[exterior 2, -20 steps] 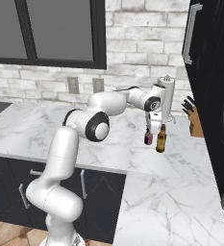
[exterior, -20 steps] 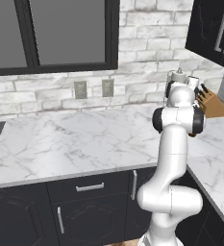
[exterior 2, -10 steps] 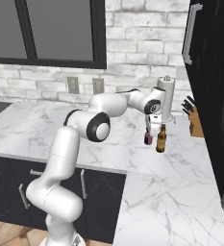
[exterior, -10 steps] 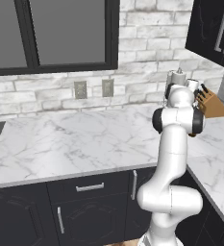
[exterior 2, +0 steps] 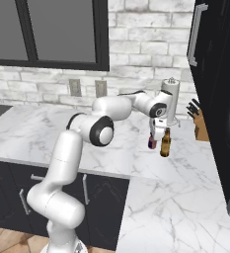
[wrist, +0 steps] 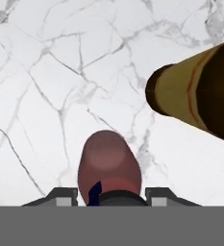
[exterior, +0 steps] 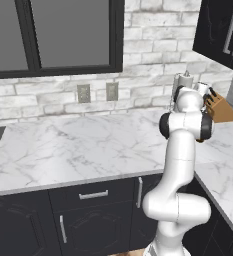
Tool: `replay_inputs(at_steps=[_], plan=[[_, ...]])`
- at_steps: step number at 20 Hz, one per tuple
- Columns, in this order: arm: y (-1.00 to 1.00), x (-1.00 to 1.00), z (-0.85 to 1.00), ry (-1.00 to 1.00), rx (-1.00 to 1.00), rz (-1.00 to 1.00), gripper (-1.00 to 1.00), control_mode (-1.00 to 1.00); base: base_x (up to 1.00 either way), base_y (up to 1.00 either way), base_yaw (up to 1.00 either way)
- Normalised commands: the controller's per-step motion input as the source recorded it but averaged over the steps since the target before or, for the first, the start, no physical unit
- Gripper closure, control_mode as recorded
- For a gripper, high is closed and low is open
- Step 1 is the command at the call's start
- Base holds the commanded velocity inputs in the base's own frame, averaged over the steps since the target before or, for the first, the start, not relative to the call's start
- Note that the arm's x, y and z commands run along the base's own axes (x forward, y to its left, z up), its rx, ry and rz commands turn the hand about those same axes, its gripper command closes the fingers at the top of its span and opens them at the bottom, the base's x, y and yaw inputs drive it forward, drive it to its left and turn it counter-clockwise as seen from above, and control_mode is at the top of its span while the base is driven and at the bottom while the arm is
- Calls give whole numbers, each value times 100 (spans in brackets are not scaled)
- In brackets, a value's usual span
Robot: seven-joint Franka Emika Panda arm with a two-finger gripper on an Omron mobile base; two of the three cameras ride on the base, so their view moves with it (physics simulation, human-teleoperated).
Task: Place the drinks on the dining counter in a tight cluster.
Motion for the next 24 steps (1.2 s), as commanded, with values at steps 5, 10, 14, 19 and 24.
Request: replay_inputs(at_steps=[5,10,14,19,24], plan=[[0,0,10,0,5,0,100,-100,0,0,0],[0,-32,20,-2,7,0,100,-100,0,0,0],[6,-78,40,-4,1,0,100,-100,0,0,0],[42,-99,39,-12,0,5,100,-100,0,0,0],[74,-71,28,-14,0,10,100,-100,0,0,0]])
